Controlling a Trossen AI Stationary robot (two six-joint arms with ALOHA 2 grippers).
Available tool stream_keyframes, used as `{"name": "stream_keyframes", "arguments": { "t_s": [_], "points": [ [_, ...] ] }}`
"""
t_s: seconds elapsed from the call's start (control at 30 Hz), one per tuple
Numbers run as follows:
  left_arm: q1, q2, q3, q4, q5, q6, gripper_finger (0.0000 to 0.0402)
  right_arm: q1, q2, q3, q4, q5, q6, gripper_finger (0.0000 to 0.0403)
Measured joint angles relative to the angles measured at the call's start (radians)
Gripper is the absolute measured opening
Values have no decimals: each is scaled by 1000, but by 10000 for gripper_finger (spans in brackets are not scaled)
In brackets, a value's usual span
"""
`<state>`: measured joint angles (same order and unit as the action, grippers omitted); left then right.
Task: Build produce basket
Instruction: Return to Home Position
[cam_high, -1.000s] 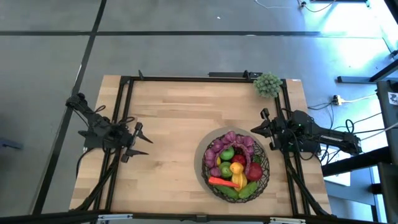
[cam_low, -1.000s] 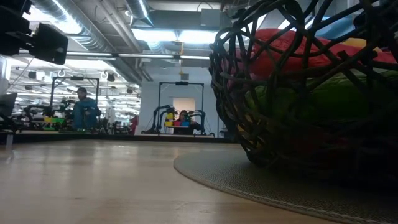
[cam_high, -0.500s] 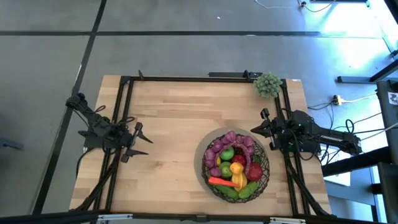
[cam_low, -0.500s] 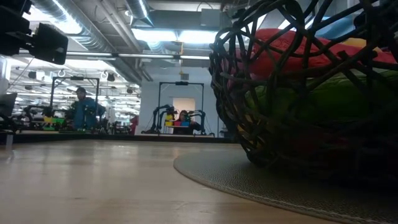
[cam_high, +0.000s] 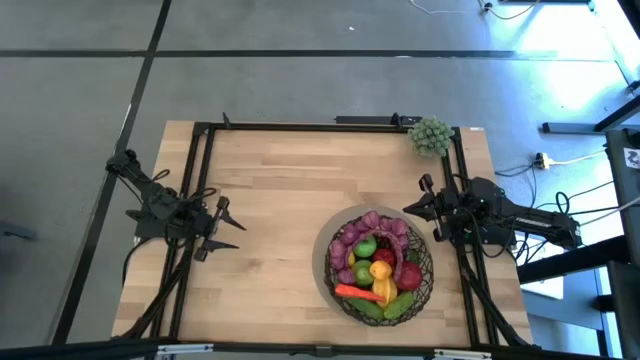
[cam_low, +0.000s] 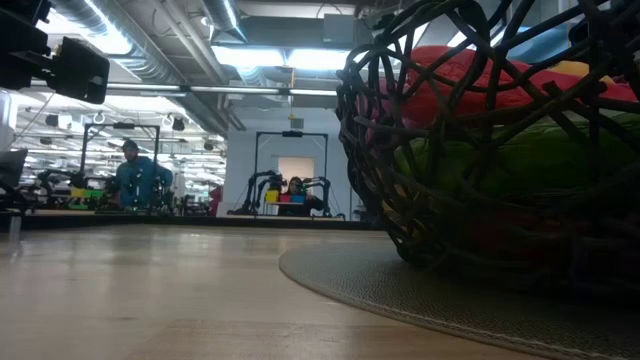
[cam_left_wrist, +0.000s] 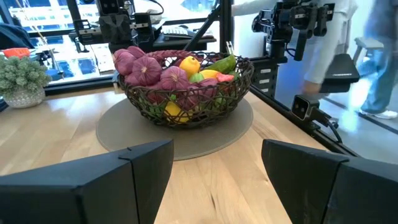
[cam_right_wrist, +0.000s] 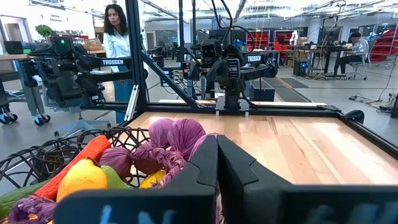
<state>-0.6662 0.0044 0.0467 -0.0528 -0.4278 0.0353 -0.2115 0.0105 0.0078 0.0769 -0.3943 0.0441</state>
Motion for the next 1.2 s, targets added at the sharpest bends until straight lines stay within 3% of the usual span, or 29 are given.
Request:
{"name": "stream_keyframes", "arguments": {
  "t_s": [1.2],
  "points": [
    [0, 0, 0, 0, 0, 0, 236, 26, 0, 0, 0, 0, 0, 1]
  ]
}}
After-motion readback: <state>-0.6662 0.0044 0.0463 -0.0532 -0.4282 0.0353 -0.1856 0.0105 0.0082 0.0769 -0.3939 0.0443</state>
